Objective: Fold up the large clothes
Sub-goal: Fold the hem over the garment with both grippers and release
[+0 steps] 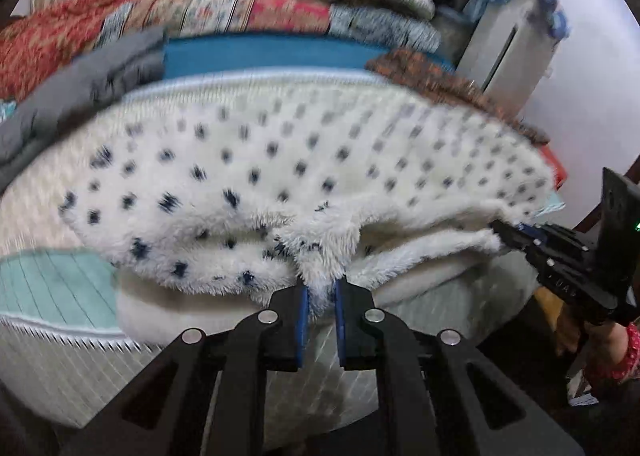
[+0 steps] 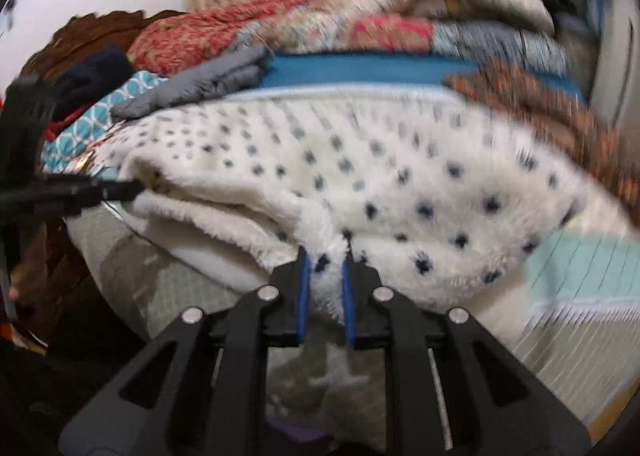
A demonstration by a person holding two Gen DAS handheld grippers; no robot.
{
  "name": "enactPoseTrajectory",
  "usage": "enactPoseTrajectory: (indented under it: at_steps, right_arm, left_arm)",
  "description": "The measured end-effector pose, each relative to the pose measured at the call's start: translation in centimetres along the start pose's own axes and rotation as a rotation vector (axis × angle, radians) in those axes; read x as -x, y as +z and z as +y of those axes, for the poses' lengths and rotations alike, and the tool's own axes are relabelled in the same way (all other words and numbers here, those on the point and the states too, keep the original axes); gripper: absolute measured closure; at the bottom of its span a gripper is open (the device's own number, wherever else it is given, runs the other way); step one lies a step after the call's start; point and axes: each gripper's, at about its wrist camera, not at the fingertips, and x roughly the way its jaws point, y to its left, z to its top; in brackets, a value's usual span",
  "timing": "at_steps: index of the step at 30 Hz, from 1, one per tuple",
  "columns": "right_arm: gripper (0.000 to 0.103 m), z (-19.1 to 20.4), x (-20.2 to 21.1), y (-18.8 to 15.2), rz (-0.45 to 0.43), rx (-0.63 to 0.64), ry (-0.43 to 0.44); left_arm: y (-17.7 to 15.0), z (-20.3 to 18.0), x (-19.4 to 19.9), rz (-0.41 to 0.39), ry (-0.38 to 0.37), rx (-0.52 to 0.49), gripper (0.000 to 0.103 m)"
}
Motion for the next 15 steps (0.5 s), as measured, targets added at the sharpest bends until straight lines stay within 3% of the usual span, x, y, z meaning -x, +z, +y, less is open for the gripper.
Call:
enactPoseTrajectory:
  at_steps: [4,8,12,15]
  right_arm:
    - [0.090,-0.4,-2.1,-1.5,0.035,-0.054,0.003]
    - [0.074,0.0,-1.3,-1.6,0.034,-0.031,0.030]
    - [0.055,0.2,0.5,-1.5,0.031,-0.033,0.063]
    - [0.055,-0.1,3.1,-0.9,-0.001,-0.024,0.083]
  left_arm:
    - [-1.6,0.4,-3.2,0.063,0.046,-0.010,0.047]
    - [-1.7,0.3,-2.1,0.064,0.036,-0.035,0.051]
    - [-1.6,-0.8,1.8,0.069,-0.064,-0.146,0.052]
    - [-1.3,-0.8,6.0,0.032,-0.197,-0.185,0.052]
